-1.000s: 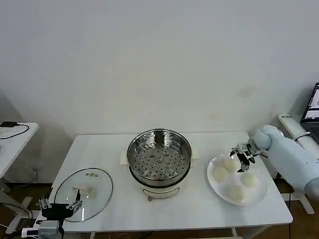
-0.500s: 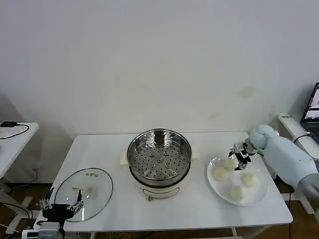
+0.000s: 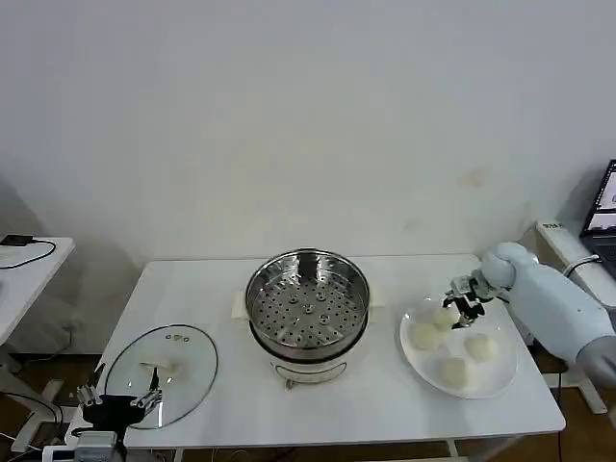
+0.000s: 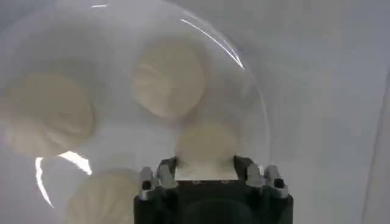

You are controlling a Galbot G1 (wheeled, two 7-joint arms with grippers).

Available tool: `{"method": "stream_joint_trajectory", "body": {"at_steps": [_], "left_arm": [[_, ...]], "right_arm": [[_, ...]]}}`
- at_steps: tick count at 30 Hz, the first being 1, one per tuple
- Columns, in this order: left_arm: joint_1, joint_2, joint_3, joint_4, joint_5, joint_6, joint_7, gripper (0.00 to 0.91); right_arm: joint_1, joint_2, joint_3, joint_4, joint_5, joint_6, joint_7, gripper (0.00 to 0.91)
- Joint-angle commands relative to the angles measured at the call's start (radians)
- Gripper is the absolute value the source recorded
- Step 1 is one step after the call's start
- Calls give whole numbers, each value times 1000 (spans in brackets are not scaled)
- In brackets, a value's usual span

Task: Take steamed baozi put them in steamer then cover it.

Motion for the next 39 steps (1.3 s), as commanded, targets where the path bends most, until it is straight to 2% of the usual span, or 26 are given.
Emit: {"method": "stream_joint_trajectory", "body": {"at_steps": [1, 6, 10, 15, 17, 22, 34, 37, 39], "left_arm": [[0, 0, 1, 0, 1, 1, -1, 907], [0, 1, 4, 0, 1, 1, 0, 907], [-4, 3, 6, 0, -2, 3, 0, 907], [-7, 10, 12, 8, -13, 5, 2, 907], [-4, 14, 15, 8, -16, 7, 3, 907], [3, 21, 17, -1, -16, 7, 4, 907], [8, 34, 11, -11, -9, 12, 7, 907], [8, 34, 8, -12, -8, 12, 7, 907], [7, 34, 4, -13, -8, 14, 8, 907]], "right_arm": [[36, -47, -28, 69, 50, -1, 3, 534], [130, -113, -89, 144, 108, -3, 1, 544], [251, -166, -178, 222, 171, -9, 7, 544], [427, -176, -306, 297, 240, -9, 5, 544], [498, -149, -370, 302, 276, -8, 8, 544], [627, -44, -439, 293, 346, -16, 21, 544], [707, 283, -606, 269, 476, 24, 70, 544], [694, 332, -630, 272, 469, 53, 81, 544], [678, 366, -653, 269, 429, 92, 102, 544]]}}
